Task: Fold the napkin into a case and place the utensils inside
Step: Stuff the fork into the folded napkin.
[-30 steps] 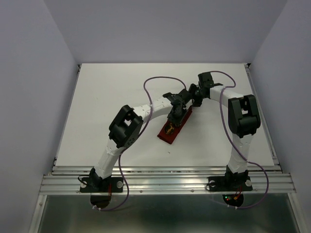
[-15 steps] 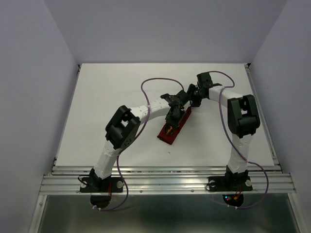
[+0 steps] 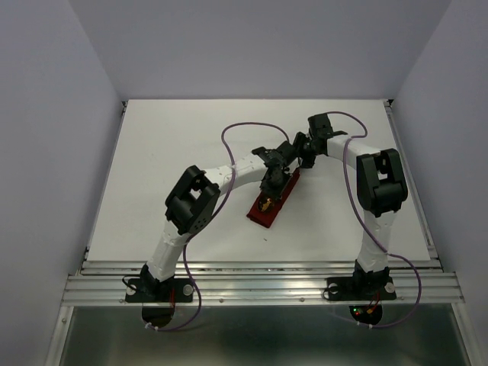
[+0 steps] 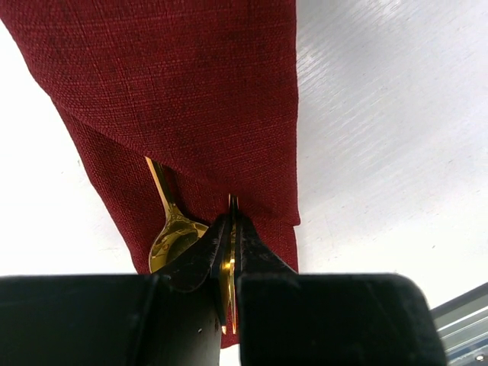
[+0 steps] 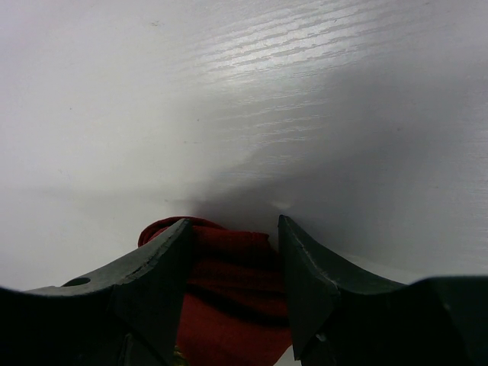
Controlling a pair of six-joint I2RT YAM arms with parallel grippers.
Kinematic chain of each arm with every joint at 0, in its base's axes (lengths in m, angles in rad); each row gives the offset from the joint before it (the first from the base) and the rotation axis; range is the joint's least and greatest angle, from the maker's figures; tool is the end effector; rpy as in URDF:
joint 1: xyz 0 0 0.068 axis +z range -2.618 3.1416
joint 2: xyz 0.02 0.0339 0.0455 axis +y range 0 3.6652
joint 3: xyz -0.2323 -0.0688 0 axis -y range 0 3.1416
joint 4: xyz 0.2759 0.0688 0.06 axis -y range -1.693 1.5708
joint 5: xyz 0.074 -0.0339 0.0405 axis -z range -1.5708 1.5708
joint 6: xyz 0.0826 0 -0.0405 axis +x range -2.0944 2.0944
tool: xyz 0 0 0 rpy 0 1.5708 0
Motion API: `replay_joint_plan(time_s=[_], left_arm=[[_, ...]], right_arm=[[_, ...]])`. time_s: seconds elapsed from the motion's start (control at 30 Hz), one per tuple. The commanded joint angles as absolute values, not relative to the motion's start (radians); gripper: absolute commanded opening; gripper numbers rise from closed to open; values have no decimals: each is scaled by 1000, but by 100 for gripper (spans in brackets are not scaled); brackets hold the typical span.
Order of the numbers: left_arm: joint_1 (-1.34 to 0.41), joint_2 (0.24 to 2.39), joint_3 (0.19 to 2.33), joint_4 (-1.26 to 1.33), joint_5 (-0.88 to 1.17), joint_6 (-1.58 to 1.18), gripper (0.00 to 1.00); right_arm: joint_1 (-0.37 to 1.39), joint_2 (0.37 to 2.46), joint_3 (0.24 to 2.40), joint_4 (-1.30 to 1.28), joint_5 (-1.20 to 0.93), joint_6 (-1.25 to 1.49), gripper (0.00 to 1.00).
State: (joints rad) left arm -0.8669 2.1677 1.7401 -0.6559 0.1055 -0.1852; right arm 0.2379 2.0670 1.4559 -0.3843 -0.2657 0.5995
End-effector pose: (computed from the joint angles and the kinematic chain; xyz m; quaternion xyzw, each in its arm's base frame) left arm 0.3167 -0.3865 0.1078 0.3360 0.9091 -0.1652 0.1826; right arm 0.4561 0.1329 0.0797 0.1339 0.9417 0.2304 0.2053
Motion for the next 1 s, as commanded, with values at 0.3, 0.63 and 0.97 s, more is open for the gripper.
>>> replay_joint_plan(time_s=[0.3, 0.63, 0.97], left_arm=[[-867, 2200, 1867, -669, 130, -172, 1], [-867, 2180, 1852, -670, 137, -173, 30], [-867, 2060, 1792, -673, 124, -201, 30]], right_arm=[[253, 2040, 1431, -410, -249, 597, 55], [253, 2030, 1422, -410, -238, 601, 56], [253, 1899, 1390, -411, -68, 626, 67]])
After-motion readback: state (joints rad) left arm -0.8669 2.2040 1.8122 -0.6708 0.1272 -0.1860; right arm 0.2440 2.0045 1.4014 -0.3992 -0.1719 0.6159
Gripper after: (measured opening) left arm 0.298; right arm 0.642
